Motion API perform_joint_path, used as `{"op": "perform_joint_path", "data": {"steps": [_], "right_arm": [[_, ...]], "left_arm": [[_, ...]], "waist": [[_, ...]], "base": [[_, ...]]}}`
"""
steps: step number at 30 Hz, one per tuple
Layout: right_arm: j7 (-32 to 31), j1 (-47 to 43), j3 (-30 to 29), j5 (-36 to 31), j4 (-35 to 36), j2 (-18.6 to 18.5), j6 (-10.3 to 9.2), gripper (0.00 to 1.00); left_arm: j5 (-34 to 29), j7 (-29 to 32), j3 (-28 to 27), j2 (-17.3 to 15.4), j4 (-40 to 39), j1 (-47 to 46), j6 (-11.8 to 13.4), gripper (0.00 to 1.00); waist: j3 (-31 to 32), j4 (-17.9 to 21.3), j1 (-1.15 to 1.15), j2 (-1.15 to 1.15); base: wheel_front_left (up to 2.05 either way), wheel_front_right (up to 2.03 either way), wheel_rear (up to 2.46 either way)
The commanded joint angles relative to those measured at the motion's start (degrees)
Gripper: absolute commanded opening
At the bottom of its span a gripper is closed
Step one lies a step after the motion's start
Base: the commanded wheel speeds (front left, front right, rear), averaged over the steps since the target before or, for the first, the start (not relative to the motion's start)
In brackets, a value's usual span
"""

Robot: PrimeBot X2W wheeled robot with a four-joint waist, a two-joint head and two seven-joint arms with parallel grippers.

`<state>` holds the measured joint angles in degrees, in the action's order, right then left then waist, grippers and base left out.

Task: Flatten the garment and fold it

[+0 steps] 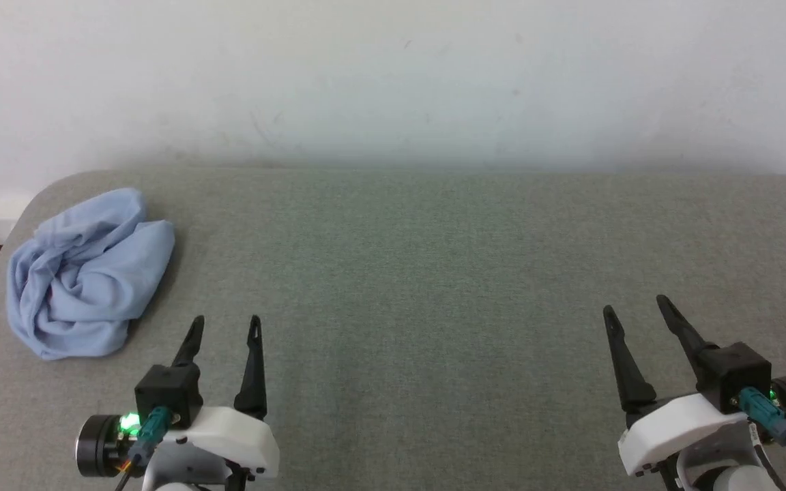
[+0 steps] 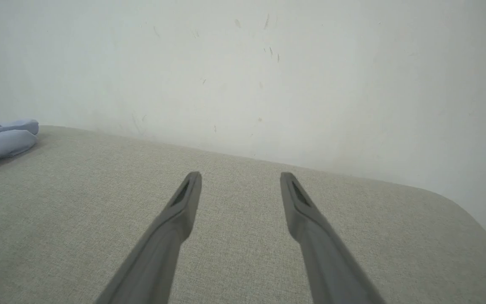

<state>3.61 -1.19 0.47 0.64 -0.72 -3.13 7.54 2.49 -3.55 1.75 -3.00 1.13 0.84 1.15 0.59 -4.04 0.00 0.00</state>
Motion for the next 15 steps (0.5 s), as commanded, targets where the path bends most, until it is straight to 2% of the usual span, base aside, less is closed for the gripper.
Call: {"op": "perform_joint_path", "data": {"steps": [1,15], "right_arm": [[0.49,-0.30,0.25,0.38,0.09,0.08,-0.01,1.00],[2.17,-0.85,2.10,0.06,0.21,0.10,-0.02,1.00]], "left_arm": [[0.30,-0.54,0.12,0.04,0.31,0.69,0.48,1.00],[0.74,-2.22,-0.06,0.04,0.59,1.46,0.62,1.00]], "waist": [[0.18,-0.77,0.00,0.00],[1.11,-5.71,0.00,0.00]], "base": [[0.00,0.00,0.00],[0.00,0.00,0.00]]}}
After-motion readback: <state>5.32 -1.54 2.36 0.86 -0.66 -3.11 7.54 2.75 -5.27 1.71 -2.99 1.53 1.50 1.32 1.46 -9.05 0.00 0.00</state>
